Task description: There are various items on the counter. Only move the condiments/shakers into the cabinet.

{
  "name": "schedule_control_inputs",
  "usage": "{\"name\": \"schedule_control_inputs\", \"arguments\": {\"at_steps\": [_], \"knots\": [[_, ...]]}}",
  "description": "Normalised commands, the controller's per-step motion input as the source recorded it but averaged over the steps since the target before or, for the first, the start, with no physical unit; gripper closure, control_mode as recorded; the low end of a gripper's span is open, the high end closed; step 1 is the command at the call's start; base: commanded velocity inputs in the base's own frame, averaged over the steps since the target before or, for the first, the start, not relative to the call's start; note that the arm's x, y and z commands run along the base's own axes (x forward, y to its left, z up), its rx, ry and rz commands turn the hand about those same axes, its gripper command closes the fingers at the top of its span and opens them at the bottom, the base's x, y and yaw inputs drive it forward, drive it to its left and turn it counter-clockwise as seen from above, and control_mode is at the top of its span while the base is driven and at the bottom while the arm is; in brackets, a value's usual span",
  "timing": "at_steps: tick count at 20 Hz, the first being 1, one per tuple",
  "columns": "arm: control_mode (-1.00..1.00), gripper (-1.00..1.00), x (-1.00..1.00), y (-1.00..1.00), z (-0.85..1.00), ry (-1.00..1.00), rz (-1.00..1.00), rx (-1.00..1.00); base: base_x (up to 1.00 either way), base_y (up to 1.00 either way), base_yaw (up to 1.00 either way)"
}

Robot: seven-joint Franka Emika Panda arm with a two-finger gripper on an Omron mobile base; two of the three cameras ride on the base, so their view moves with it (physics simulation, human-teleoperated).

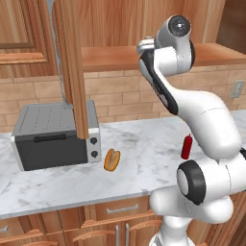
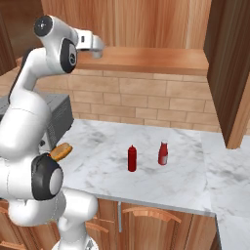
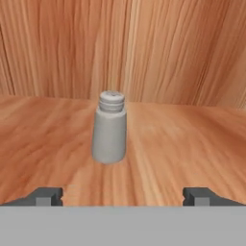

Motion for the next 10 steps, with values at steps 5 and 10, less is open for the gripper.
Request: {"name": "schedule_control_inputs", "arguments": {"at_steps": [5, 10], "knots": [[-1.00, -1.00, -1.00, -0.07, -0.04, 0.01, -0.15, 0.07, 0.00, 0.00, 0.00], [-1.00, -1.00, -1.00, -0.32, -0.09, 0.20, -0.17, 0.14, 0.00, 0.00, 0.00]]}}
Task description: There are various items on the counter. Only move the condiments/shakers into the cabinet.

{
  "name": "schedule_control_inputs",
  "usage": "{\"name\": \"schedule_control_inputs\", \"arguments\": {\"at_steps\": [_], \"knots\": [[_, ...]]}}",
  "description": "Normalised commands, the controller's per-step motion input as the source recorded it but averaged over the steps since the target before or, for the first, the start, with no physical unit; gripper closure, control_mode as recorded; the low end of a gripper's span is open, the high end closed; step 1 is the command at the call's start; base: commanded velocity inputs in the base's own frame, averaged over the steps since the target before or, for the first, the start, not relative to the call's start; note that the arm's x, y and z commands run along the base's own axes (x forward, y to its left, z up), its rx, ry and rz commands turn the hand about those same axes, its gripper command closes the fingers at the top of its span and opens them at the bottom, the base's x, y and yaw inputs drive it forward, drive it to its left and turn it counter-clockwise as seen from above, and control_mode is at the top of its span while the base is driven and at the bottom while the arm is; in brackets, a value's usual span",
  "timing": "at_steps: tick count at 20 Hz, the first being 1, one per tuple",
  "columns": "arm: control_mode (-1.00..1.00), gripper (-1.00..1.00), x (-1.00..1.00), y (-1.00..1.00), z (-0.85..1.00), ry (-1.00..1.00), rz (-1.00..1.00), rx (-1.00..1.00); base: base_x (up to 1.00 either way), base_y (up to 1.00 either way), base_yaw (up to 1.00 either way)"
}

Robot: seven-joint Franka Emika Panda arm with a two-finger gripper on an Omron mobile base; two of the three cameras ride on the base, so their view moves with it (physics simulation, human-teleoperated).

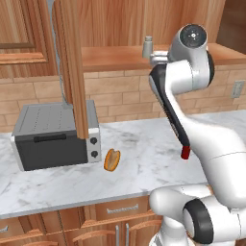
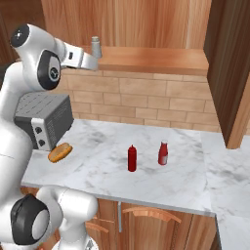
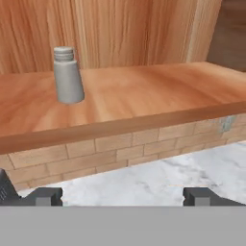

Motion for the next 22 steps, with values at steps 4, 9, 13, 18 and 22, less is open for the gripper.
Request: {"name": "schedule_control_inputs", "arguments": {"at_steps": [4, 9, 13, 18, 22], "knots": [[-1.00, -1.00, -0.99, -0.62, -0.11, 0.35, -0.12, 0.17, 0.00, 0.00, 0.00], [-1.00, -1.00, -0.52, -0.76, -0.23, 0.37, 0.00, 0.15, 0.00, 0.00, 0.00], [-1.00, -1.00, -0.25, -0.84, -0.40, 0.14, 0.13, 0.09, 0.00, 0.00, 0.00], [-1.00, -1.00, -0.26, -0.94, -0.71, 0.05, 0.20, 0.16, 0.00, 0.00, 0.00], [-1.00, -1.00, -0.41, -0.60, -0.82, 0.00, 0.30, 0.09, 0.00, 0.00, 0.00]]}}
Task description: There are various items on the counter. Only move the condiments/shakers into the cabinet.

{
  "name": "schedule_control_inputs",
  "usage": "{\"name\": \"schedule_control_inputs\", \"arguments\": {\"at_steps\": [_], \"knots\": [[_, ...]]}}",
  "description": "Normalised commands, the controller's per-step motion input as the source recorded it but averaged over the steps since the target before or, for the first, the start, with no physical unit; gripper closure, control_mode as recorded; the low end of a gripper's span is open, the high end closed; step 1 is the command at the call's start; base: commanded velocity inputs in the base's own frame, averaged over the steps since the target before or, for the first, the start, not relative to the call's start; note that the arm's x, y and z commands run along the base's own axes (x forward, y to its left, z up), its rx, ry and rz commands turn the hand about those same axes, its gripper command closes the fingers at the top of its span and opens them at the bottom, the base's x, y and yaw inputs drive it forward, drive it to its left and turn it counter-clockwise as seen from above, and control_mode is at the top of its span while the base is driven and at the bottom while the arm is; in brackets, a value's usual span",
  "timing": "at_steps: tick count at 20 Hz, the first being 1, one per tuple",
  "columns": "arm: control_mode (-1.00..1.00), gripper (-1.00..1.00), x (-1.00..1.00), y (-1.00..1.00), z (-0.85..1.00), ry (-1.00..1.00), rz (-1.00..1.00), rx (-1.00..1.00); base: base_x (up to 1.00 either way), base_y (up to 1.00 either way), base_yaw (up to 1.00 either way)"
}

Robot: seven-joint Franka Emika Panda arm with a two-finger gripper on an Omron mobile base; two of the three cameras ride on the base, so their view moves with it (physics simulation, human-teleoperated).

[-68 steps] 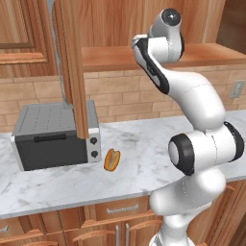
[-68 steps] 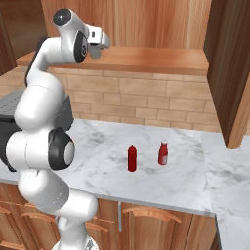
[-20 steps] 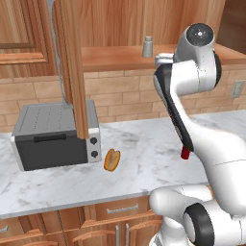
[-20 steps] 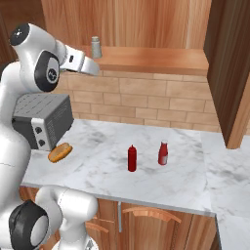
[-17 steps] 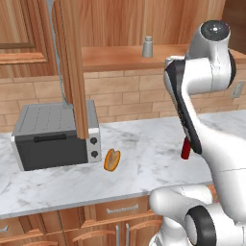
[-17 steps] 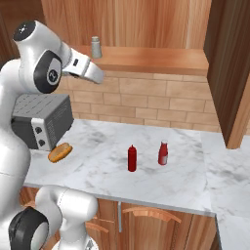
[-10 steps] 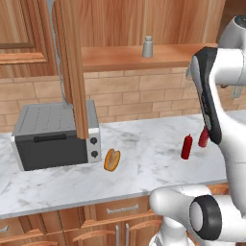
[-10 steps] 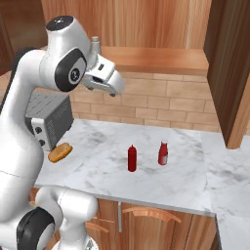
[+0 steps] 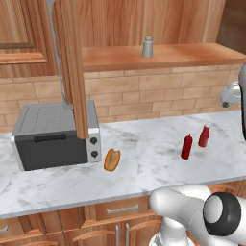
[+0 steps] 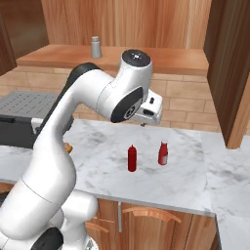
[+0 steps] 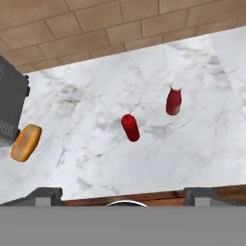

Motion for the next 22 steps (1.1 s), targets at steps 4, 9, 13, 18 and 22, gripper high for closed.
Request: {"name": "schedule_control_inputs", "arguments": {"at_steps": [4, 9, 13, 18, 22], "knots": [[-1.00, -1.00, -0.48, -0.31, -0.83, 0.00, 0.32, 0.00, 0.00, 0.00, 0.00], [-1.00, -1.00, -0.21, -0.15, -0.73, -0.01, 0.31, 0.00, 0.00, 0.00, 0.00], [-1.00, -1.00, 0.01, 0.03, -0.58, -0.13, 0.14, -0.01, 0.00, 0.00, 0.00], [-1.00, -1.00, 0.10, 0.00, -0.44, -0.08, 0.12, 0.00, 0.00, 0.00, 0.00], [-1.00, -1.00, 0.02, 0.00, -0.47, -0.05, 0.22, 0.00, 0.00, 0.00, 0.00]]}}
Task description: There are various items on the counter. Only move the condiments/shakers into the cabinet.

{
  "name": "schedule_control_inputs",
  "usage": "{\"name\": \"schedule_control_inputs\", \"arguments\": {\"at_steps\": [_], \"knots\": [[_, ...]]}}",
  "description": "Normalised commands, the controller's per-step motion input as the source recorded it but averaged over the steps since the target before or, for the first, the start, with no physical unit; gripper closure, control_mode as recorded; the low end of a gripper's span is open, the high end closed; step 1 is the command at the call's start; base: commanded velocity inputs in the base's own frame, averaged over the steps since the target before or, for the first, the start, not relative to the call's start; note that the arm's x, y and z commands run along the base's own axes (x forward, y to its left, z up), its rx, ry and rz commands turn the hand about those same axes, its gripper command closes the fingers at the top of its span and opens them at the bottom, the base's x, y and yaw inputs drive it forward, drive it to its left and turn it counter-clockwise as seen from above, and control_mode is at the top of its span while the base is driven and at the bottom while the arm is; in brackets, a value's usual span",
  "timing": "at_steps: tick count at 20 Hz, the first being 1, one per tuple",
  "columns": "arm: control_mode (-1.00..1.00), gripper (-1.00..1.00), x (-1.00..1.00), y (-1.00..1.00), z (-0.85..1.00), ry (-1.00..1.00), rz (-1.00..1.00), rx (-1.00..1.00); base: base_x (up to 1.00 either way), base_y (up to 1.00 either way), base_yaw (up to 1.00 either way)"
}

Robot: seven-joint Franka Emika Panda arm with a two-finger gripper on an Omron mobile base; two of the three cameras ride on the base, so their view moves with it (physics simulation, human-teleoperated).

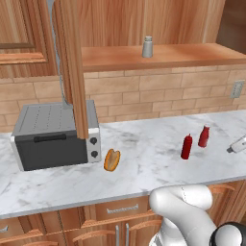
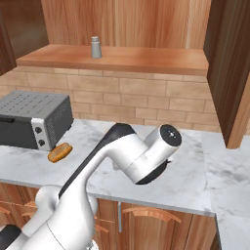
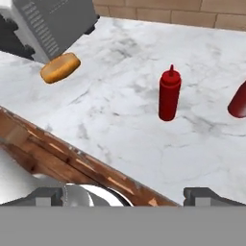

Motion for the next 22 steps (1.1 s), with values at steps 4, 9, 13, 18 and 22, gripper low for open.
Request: {"name": "schedule_control_inputs", "arguments": {"at_steps": [4, 9, 13, 18, 22], "knots": [[-1.00, -1.00, 0.06, 0.00, -0.38, -0.13, 0.25, 0.00, 0.00, 0.00, 0.00], [-1.00, -1.00, 0.11, 0.00, -0.30, -0.20, 0.26, 0.02, 0.00, 0.00, 0.00], [-1.00, -1.00, 0.15, 0.00, -0.25, -0.26, 0.25, 0.05, 0.00, 0.00, 0.00], [-1.00, -1.00, 0.11, 0.00, -0.27, -0.26, 0.20, 0.12, 0.00, 0.00, 0.00], [-1.00, -1.00, 0.16, 0.00, -0.15, -0.19, 0.12, 0.19, 0.00, 0.00, 0.00]]}}
